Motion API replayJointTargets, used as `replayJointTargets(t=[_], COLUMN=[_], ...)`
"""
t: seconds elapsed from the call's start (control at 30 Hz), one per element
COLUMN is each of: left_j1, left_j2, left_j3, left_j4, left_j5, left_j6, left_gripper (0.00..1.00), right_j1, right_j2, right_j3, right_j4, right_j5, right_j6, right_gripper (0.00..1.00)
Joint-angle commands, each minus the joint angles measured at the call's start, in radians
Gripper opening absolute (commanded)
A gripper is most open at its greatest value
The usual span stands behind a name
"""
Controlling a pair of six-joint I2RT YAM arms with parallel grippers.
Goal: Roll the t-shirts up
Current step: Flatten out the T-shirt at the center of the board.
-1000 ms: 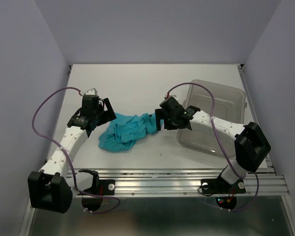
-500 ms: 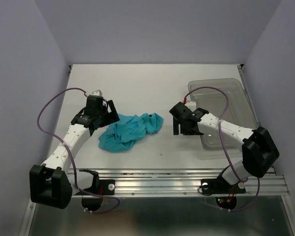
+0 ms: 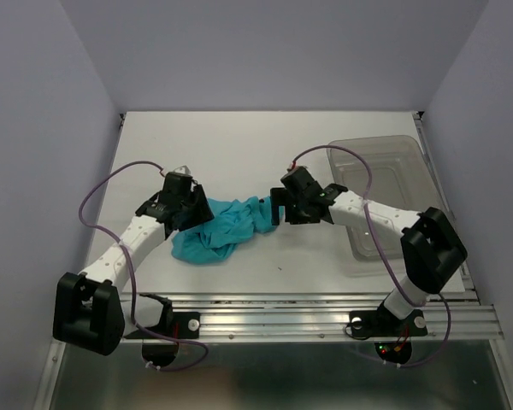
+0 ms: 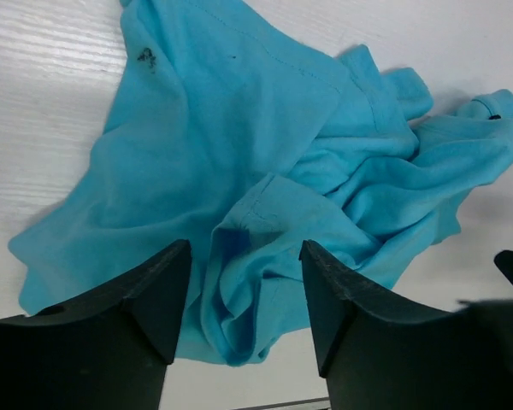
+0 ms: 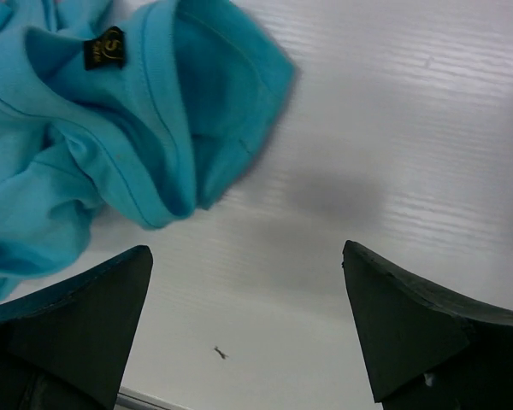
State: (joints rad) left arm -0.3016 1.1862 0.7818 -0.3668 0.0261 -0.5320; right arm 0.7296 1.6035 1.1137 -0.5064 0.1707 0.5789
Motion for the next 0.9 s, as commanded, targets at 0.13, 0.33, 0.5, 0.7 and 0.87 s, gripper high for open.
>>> replayJointTargets(t=[0.13, 0.33, 0.5, 0.7, 0.87], left_j1=[-0.008, -0.008, -0.008, 0.013, 0.113], left_j2=[0.036, 0.061, 0.052, 0.098, 0.18], left_j3=[-0.024, -0.004, 0.055, 0.416, 0.785], left_j4=[0.072, 0.066, 0.043, -0.095, -0.176], left_j5=[0.043, 0.045, 0.017, -0.124, -0.127], left_j6=[-0.046, -0.051, -0.056, 0.047, 0.121], left_gripper=[0.5, 0.0, 0.0, 0.0, 0.0], right_j1=[0.01, 0.01, 0.01, 0.01, 0.001], right_j2=[0.14, 0.217, 0.219, 0.184, 0.142], right_j3=[0.081, 0.101, 0.146, 0.322, 0.506], right_j4=[0.236, 0.292, 0.319, 0.263, 0.233], right_j5=[-0.154, -0.162, -0.185, -0.064, 0.015], right_j6=[-0.019, -0.014, -0.037, -0.114, -0.169], right_gripper=[0.88, 0.54, 0.06, 0.01, 0.01])
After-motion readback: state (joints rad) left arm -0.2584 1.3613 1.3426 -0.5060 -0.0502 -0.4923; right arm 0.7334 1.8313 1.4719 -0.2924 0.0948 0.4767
